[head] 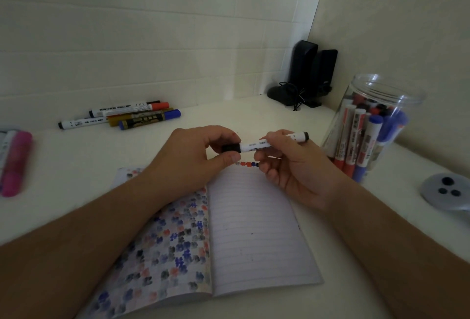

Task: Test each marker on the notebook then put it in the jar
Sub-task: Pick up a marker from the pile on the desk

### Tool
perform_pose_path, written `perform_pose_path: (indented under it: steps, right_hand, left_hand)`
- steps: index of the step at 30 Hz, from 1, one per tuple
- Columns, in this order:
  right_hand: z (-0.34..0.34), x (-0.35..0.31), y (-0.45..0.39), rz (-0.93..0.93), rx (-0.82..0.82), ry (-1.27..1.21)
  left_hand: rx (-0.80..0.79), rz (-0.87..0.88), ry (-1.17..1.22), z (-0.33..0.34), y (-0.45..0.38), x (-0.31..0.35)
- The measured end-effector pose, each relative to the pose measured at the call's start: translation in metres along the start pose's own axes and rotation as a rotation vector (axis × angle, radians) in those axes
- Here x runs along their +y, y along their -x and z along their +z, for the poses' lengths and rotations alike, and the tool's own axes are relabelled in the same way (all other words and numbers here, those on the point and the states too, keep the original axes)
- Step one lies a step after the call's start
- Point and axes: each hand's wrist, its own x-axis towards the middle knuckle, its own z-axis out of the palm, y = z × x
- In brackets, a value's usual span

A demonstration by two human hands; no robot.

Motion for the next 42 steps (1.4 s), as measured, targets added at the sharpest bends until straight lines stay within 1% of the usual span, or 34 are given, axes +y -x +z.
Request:
perform_pose_path:
  steps: [4, 7, 12, 15, 17, 19, 21, 22, 24, 26, 27, 28, 29, 31, 33, 38, 42]
  right_hand:
    - [0.004, 0.003, 0.002, -0.046, 0.022, -0.030]
    - [0.012, 0.003, 0.003, -0.098, 0.025, -0.083]
    - [0.027, 0.004, 0.002, -0.117, -0.003, -0.189]
    - [0.028, 0.003, 0.003, -0.134, 0.032, -0.151]
    - [0.031, 0.004, 0.005, -0.177, 0.034, -0.057]
    - [0.037, 0.005, 0.009, -0.259, 0.003, 0.091]
    - [0.045, 0.008, 0.014, -0.323, -0.056, 0.262]
    - [0.048, 0.010, 0.016, -0.346, -0.090, 0.388]
    - [0.051, 0.019, 0.019, -0.407, -0.178, 0.785]
    - [0.057, 0.032, 0.023, -0.546, -0.342, 1.220]
    - [0.060, 0.038, 0.025, -0.613, -0.446, 1.363]
    - [0.063, 0.042, 0.027, -0.636, -0.529, 1.456]
    - [0.067, 0.045, 0.029, -0.640, -0.573, 1.510]
    - [0.070, 0.046, 0.031, -0.637, -0.578, 1.551]
    - [0.069, 0.046, 0.032, -0.636, -0.578, 1.557]
    - [0.071, 0.045, 0.034, -0.611, -0.588, 1.548]
    - [0.073, 0.041, 0.038, -0.585, -0.581, 1.553]
  left_hand:
    - [0.079, -0.072, 0.107, -0.001, -0.001, 0.007]
    - [0.148, -0.097, 0.117, -0.001, -0.004, 0.011]
    - [0.227, -0.020, -0.118, -0.009, -0.007, 0.013]
    - [0.159, 0.013, -0.190, -0.011, -0.007, 0.016]
    - [0.080, 0.037, -0.268, -0.013, -0.004, 0.020]
    - [0.011, 0.056, -0.373, -0.018, -0.003, 0.023]
    - [-0.057, 0.005, -0.448, -0.032, -0.004, 0.024]
    - [-0.096, -0.055, -0.455, -0.043, -0.004, 0.024]
    - [-0.157, -0.192, -0.465, -0.069, 0.000, 0.020]
    - [-0.127, -0.303, -0.526, -0.097, 0.015, 0.012]
    - [-0.087, -0.353, -0.560, -0.110, 0.025, 0.008]
    - [-0.050, -0.407, -0.591, -0.122, 0.038, 0.003]
    - [-0.021, -0.468, -0.619, -0.133, 0.051, -0.003]
    - [0.016, -0.597, -0.671, -0.153, 0.080, -0.014]
    - [0.055, -0.670, -0.728, -0.171, 0.104, -0.023]
    - [0.143, -0.703, -0.931, -0.210, 0.136, -0.045]
    - [0.109, -0.736, -0.974, -0.214, 0.145, -0.066]
